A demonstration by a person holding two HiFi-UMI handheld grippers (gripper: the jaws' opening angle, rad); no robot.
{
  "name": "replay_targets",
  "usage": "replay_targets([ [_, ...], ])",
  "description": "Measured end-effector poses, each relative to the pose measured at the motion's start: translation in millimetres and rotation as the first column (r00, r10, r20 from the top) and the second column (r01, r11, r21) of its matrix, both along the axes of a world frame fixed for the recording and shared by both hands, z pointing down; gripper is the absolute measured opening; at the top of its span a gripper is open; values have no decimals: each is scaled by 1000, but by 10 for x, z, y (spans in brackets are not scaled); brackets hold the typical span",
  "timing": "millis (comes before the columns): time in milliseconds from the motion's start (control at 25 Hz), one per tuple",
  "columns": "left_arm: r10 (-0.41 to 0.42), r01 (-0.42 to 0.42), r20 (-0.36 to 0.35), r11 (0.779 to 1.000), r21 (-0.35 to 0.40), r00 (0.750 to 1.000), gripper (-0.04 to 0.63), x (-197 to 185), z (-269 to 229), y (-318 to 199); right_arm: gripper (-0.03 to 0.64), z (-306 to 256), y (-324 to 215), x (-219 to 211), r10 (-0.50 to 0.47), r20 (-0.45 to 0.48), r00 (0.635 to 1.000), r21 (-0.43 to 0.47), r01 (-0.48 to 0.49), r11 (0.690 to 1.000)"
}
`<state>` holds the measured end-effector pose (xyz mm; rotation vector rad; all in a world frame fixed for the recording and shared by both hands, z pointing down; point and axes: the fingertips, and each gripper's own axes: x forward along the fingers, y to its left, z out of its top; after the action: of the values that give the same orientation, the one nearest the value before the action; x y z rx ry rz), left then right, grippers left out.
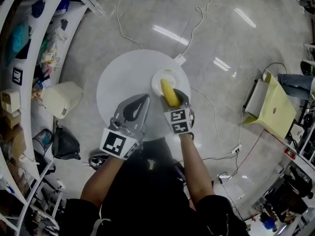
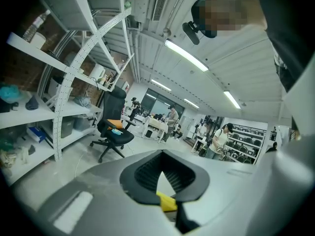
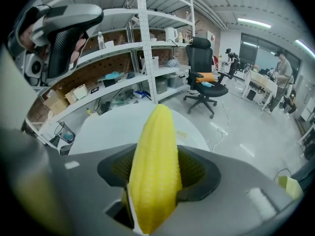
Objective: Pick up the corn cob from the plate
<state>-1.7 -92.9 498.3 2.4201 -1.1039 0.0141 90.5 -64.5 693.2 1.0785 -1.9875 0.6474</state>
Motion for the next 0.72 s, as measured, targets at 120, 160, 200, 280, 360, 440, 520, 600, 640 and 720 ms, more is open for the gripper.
replay_targets([
  [120, 0, 0, 3, 1000, 8, 1000, 0, -26, -20, 24, 249, -39, 4, -14, 10, 2, 1000, 7, -10, 1000],
  [160, 1, -1, 2, 1000, 9, 1000, 1, -31, -26, 34, 249, -52, 8, -17, 13, 1, 1000, 9, -13, 1000],
  [200, 2, -2, 1, 1000, 10, 1000, 1, -31, -36, 46, 249, -70, 13, -17, 15, 1, 1000, 10, -15, 1000],
  [280, 6, -6, -1, 1000, 15, 1000, 2, -29, -75, 75, 249, -120, 28, -13, 22, 2, 1000, 16, -22, 1000],
  [360, 10, -10, -1, 1000, 24, 1000, 1, -24, -132, 101, 249, -184, 40, -5, 29, 3, 1000, 24, -29, 999],
  [440, 13, -13, -2, 999, 33, 1000, 1, -20, -186, 121, 249, -240, 57, 0, 36, 4, 999, 32, -36, 999],
  [520, 15, -14, -6, 999, 41, 1000, 1, -19, -240, 136, 249, -290, 75, 2, 43, 5, 999, 39, -43, 998],
  [600, 15, -15, -9, 999, 52, 1000, 1, -20, -299, 144, 249, -336, 88, 5, 51, 7, 999, 44, -51, 998],
  [640, 16, -15, -9, 998, 57, 1000, 1, -22, -327, 149, 249, -359, 94, 5, 54, 8, 998, 46, -55, 997],
  [720, 16, -15, -11, 998, 66, 1000, 1, -31, -379, 162, 249, -401, 113, 1, 62, 8, 998, 50, -62, 997],
])
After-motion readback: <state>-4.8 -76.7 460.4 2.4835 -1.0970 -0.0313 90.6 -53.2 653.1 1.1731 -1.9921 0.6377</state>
